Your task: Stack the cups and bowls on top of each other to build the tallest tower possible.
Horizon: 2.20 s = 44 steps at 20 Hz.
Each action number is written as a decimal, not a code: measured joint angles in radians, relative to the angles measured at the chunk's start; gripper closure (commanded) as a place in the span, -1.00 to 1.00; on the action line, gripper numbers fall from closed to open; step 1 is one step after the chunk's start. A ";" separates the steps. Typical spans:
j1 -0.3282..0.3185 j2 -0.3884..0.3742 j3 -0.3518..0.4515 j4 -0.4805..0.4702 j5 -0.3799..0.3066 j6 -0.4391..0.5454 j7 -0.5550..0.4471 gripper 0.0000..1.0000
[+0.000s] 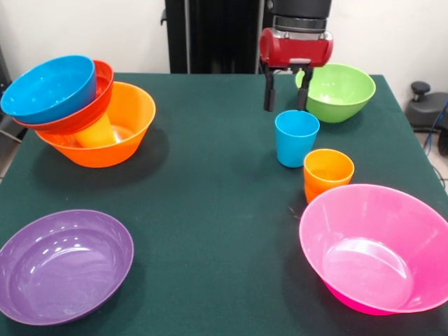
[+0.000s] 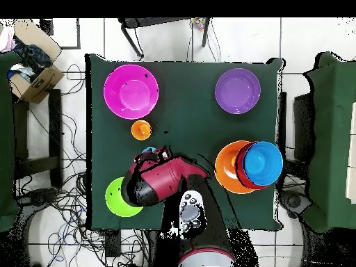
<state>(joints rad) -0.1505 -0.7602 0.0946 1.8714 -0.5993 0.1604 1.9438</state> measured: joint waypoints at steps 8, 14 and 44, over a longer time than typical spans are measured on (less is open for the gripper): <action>-0.049 -0.034 0.000 0.121 0.000 -0.023 0.000 -1.00; -0.076 -0.056 0.003 0.203 0.000 -0.023 0.000 -1.00; 0.042 -0.038 0.033 0.267 0.013 -0.091 0.000 -1.00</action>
<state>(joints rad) -0.1087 -0.7986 0.1277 2.1385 -0.5866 0.0695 1.9438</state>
